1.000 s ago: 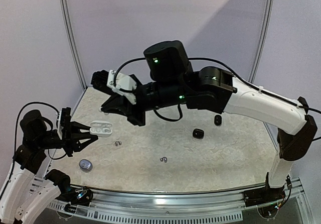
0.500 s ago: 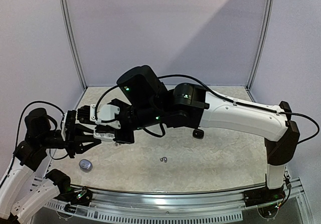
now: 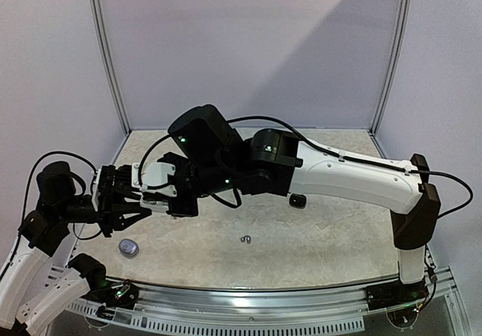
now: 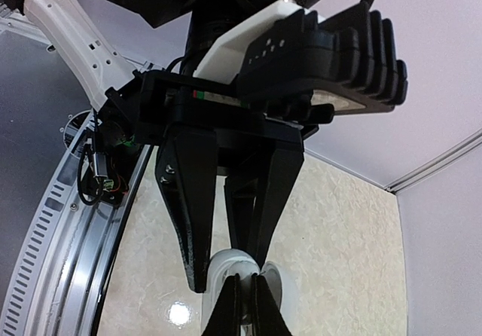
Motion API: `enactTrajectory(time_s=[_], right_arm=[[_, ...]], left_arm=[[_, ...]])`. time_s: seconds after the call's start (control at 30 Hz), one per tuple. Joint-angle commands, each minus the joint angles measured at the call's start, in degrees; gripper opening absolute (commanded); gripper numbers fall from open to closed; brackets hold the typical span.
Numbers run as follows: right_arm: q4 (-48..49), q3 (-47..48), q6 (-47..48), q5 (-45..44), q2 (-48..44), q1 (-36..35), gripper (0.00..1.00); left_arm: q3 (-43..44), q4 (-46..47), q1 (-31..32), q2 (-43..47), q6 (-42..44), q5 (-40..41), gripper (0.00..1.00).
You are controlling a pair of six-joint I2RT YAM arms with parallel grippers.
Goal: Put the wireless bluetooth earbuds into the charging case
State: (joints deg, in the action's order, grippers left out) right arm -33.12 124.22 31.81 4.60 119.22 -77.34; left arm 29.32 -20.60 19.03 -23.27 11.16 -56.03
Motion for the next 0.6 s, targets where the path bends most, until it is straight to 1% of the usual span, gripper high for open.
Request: enactTrajectory(time_s=[0.0, 0.37, 0.4, 0.5, 0.57], right_arm=[[-2.9, 0.7, 0.8, -1.8, 1.4, -0.2, 0.0], [-2.7, 0.1, 1.2, -2.0, 1.5, -0.1, 0.0], [-2.4, 0.1, 1.2, -1.9, 1.6, -0.1, 0.01], [-2.0, 0.1, 1.0, -2.5, 1.9, -0.2, 0.12], [-1.9, 0.1, 0.8, -2.8, 2.0, -0.2, 0.16]], left_arm=[[0.7, 1.3, 0.9, 0.2, 0.2, -0.6, 0.0], [-0.2, 4.2, 1.0, 0.5, -1.0, -1.9, 0.0], [-0.1, 4.5, 1.0, 0.5, -1.3, -2.0, 0.0], [-0.2, 4.7, 0.9, 0.6, -1.7, -2.2, 0.0], [-0.3, 4.6, 0.9, 0.8, -1.8, -2.5, 0.0]])
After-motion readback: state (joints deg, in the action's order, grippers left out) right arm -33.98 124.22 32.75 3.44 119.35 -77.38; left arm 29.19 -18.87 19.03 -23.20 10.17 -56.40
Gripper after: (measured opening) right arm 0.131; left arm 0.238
